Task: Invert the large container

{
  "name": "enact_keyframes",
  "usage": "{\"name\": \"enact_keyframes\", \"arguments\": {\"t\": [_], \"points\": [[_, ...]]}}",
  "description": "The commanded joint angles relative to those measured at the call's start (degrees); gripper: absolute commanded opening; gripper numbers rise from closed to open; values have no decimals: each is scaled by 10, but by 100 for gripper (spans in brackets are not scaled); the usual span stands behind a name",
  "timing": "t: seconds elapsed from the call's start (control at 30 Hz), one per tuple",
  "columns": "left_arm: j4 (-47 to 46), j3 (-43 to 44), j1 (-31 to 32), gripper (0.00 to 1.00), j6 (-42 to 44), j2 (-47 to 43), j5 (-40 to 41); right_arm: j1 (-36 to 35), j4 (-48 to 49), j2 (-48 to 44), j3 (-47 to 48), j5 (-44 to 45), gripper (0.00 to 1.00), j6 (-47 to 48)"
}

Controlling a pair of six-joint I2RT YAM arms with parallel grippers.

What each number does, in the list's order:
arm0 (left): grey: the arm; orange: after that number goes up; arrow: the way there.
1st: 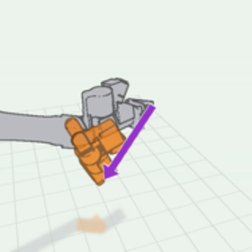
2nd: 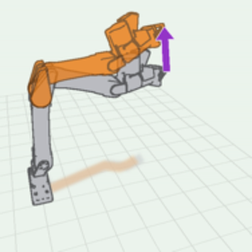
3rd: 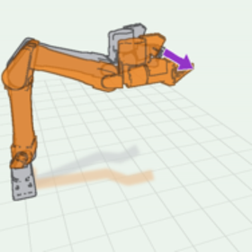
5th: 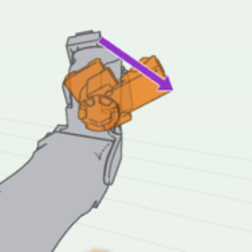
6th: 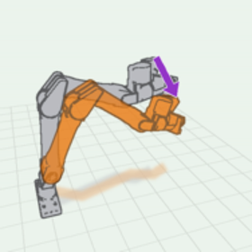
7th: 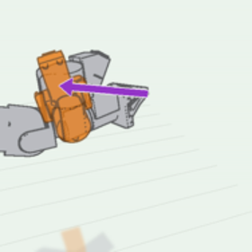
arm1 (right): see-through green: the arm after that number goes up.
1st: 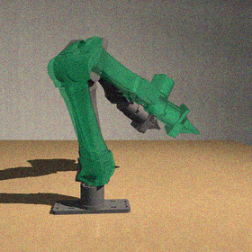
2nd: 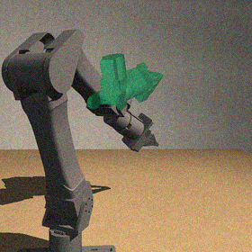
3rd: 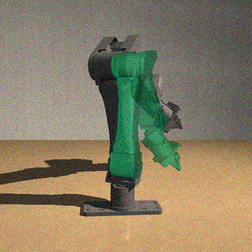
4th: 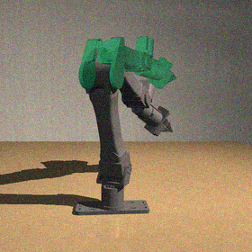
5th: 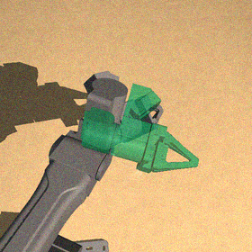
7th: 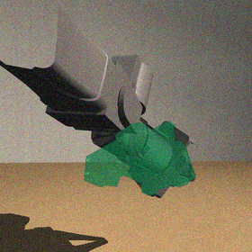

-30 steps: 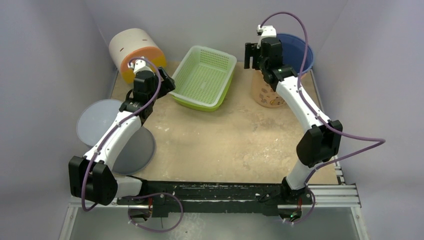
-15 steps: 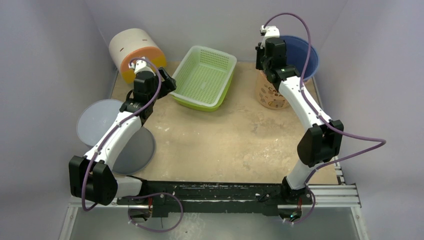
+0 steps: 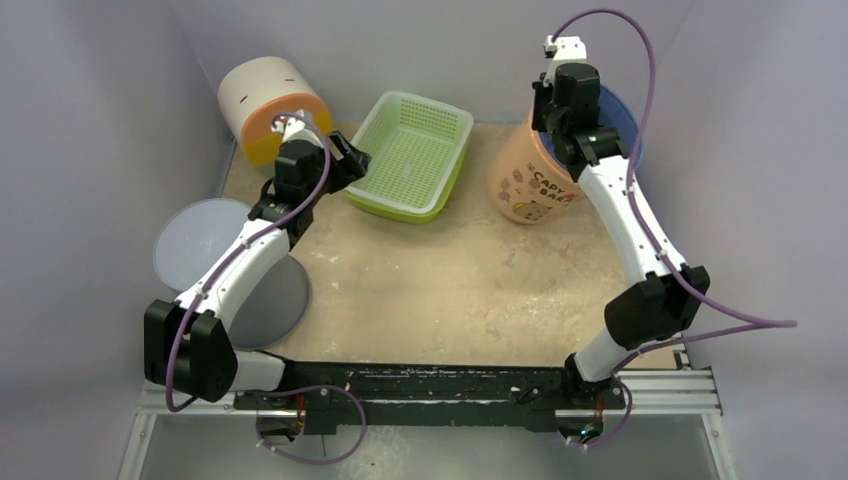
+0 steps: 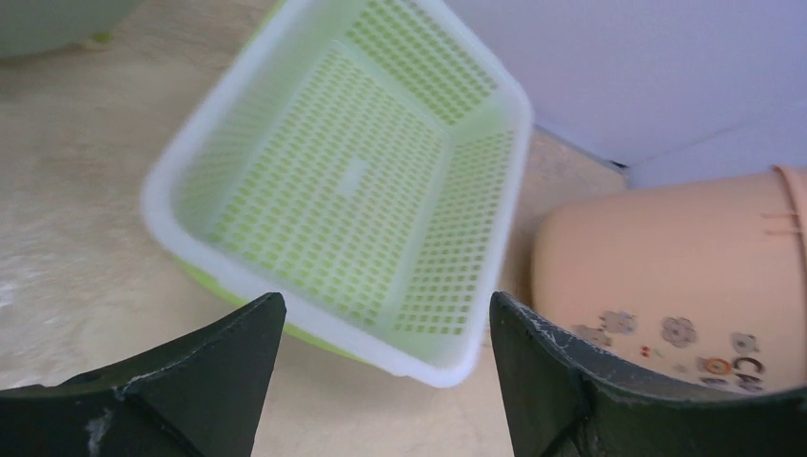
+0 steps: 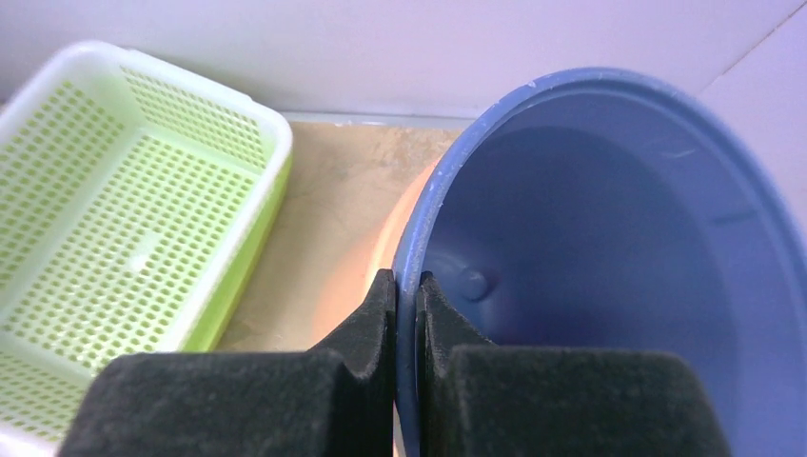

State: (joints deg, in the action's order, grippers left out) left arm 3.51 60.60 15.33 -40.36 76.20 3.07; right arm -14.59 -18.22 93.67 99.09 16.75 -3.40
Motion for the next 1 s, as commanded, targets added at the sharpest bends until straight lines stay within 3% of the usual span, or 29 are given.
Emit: {"name": "enact_keyframes", "arguments": {"t": [0.0, 0.23, 0.5, 0.97], "points": [[-124, 40, 54, 76, -39, 15, -70, -4, 70, -53, 14, -32, 0, 2], [-249, 67, 147, 76, -79, 74, -113, -4, 91, -63, -4, -19, 0, -7], [-350, 67, 183, 76, -110, 117, -100, -4, 116, -80, -71, -58, 0, -30], [-548, 142, 256, 76, -180, 314, -92, -8, 112, -89, -71, -109, 0, -40]]}}
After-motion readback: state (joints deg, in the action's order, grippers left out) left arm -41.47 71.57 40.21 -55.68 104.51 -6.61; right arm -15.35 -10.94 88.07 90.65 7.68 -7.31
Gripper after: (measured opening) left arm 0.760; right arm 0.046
